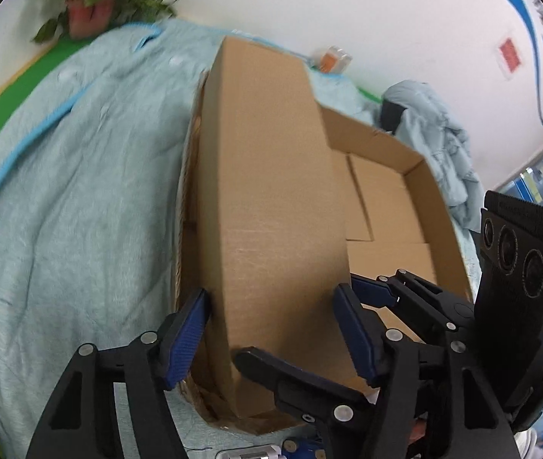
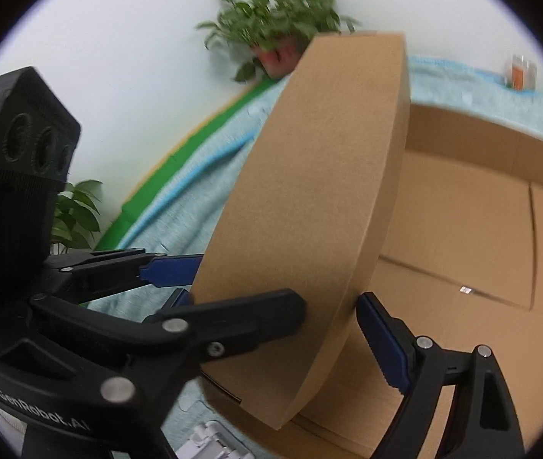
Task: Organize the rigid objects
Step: 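Lower the long box into the open cardboard tray and open the left tool, then move the left tool to the colourful board-game box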
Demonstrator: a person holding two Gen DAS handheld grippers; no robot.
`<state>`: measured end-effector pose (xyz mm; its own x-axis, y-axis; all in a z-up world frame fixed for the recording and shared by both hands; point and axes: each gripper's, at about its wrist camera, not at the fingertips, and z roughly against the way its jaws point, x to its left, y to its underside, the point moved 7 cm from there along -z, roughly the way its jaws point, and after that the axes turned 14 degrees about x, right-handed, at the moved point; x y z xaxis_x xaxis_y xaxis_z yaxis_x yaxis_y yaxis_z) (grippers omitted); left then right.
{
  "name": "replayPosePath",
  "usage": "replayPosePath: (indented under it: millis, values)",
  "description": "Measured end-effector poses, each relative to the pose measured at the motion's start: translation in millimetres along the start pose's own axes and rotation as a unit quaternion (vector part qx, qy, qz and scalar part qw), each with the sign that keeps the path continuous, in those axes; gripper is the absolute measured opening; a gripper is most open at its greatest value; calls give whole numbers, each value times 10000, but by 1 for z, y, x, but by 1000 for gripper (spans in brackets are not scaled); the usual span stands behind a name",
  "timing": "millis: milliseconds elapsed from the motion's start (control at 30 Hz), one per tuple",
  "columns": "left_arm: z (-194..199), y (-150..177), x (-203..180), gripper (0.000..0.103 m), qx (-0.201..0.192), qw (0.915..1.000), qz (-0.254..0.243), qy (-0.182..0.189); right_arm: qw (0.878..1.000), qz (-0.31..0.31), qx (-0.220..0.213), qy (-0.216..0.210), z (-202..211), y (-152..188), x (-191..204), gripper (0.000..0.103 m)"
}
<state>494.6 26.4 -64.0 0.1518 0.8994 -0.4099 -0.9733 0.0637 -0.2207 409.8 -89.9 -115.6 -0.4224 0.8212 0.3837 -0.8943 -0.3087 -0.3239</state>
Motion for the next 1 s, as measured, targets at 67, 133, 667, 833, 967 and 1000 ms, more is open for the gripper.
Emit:
replayPosePath:
  millis: [67,133,667,833,967,1000]
  values:
    - [-9,2,6,59,4,9999,53,-149,9999,-54,122,-57,-10,3,-5,87]
    - [-17,6,12,56,-48,9991,107,-398,9996,-84,270,-85,-19,4,-7,87]
    - [4,39,20,45,-418,9986,203,-235,9955,-705,527,-337,-22,27,-25,43]
    - [36,66,10,49,-1002,9939,-43,-468,9944,-947,272,-373,-21,30,-32,43]
    - [80,95,1,97,-2122,9694,-15,-1234,9955,-921,205,101,1,45,-21,74]
    - [92,105,-3,103,-2451,9586,-5,-1446,9959,-852,-49,306,16,51,-18,84]
